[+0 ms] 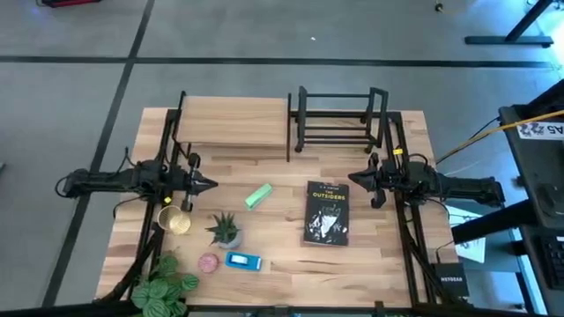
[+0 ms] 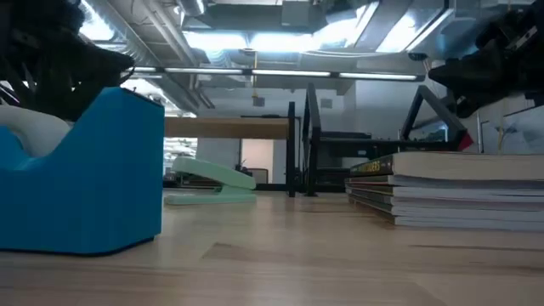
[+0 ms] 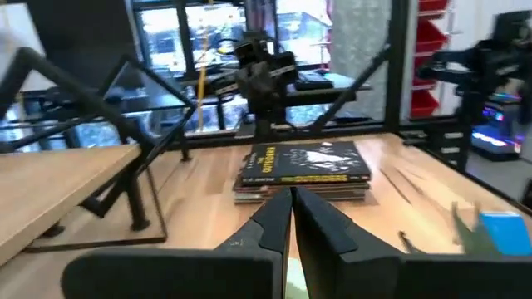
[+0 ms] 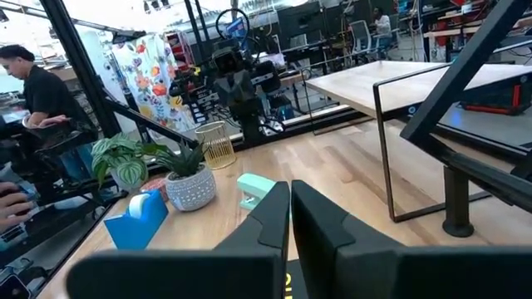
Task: Stock shelves
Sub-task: Return to home position
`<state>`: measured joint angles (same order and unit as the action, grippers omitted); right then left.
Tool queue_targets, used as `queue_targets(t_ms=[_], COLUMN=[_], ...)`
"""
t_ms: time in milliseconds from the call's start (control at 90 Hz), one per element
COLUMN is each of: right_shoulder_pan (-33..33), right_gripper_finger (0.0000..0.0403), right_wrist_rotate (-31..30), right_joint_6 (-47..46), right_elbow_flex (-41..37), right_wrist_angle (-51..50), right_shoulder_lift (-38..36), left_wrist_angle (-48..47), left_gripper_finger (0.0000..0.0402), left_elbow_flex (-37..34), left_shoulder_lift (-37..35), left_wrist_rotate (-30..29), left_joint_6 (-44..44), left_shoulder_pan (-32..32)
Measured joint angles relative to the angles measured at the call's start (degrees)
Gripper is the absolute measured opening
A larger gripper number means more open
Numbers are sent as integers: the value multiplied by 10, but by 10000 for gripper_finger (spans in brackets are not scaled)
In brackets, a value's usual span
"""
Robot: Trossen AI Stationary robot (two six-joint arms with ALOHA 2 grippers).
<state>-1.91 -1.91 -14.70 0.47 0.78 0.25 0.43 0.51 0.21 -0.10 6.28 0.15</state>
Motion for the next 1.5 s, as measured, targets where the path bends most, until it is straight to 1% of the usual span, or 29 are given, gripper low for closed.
queue_targets(t_ms=[156, 544, 1500], right_shoulder_pan=[0, 0, 0], right_gripper_finger=[1, 1, 1], right_wrist_rotate=[0, 0, 0], right_joint_6=[0, 0, 0], right_elbow_flex=[0, 0, 0], right_wrist_angle=[0, 0, -1], right_shoulder_lift=[0, 0, 0], left_wrist_angle=[1, 0, 0], left_gripper_finger=[1, 1, 1], left_elbow_flex=[0, 0, 0], left_shoulder_lift=[0, 3, 2], left_wrist_rotate=[-1, -1, -1], left_joint_6=[10, -31, -33], left_shoulder_pan=[11, 10, 10])
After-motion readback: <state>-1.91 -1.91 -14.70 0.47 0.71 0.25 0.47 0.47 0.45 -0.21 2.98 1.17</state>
